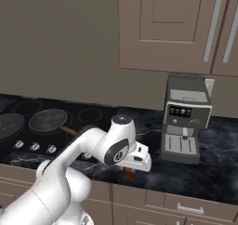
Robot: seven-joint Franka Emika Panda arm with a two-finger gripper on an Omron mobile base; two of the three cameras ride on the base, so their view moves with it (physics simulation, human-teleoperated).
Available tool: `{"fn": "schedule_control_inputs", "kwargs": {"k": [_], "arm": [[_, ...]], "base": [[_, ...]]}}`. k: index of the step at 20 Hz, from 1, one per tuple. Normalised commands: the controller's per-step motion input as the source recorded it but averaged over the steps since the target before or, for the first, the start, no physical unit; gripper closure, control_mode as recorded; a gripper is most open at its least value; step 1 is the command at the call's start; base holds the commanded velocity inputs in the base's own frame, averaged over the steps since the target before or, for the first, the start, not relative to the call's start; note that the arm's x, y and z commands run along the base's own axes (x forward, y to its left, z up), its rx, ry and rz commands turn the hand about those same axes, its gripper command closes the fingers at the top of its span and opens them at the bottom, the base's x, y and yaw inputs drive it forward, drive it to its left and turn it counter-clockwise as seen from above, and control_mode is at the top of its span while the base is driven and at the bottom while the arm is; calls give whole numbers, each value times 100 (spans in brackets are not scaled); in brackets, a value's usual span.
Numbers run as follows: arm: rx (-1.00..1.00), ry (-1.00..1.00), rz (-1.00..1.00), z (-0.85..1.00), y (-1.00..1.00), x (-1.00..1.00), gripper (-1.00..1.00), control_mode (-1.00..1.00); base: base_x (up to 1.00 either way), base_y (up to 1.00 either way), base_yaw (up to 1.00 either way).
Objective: Place both pans onto different burners. Then place the potato and the chicken drumstick on different pans.
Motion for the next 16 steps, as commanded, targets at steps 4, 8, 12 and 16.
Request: {"fn": "schedule_control_inputs", "kwargs": {"k": [4,8,12,16], "arm": [[0,0,0,1,100,6,100,-100],[0,0,0,17,100,17,100,-100],[0,0,0,8,100,27,100,-100],[0,0,0,11,98,49,100,-100]], "base": [[0,0,0],[0,0,0],[0,0,0],[0,0,0]]}}
